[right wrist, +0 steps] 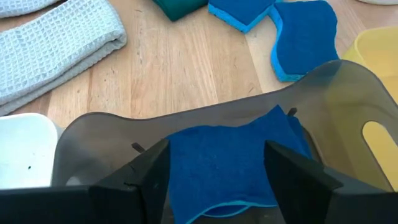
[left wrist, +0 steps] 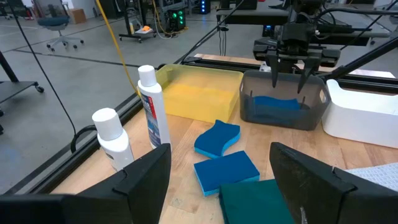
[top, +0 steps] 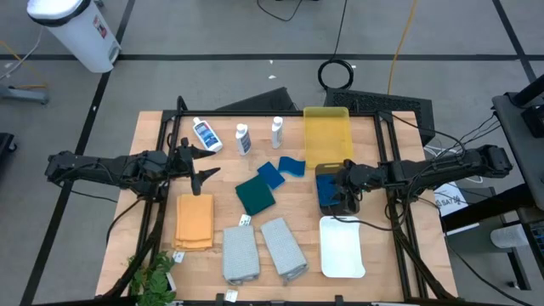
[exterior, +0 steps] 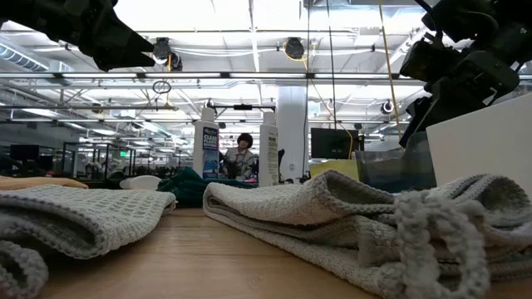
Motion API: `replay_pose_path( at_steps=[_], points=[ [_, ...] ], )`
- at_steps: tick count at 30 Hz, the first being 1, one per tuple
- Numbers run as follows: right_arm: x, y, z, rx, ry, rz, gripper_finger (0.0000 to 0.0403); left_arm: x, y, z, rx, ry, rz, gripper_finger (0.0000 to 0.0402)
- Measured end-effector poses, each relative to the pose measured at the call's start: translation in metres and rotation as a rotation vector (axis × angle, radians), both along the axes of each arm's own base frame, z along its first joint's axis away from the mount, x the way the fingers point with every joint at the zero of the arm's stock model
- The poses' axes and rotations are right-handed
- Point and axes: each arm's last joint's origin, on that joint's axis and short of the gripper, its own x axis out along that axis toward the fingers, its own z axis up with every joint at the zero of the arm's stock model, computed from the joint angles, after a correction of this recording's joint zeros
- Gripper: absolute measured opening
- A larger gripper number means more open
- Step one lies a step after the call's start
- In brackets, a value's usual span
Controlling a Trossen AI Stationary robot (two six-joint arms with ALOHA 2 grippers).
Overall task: Pick & Place Kitchen Items
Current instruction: Put the blue sponge into the black bin
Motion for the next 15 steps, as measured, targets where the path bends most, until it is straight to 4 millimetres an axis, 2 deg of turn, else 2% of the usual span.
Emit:
replay_pose_path(
  at_steps=[15],
  points=[
    [0.0,0.0,0.0,-0.072,0.002,0.065,0.0212,-0.0001,0.0,0.0001,0.0,-0.001,0.0,0.0278]
  ],
)
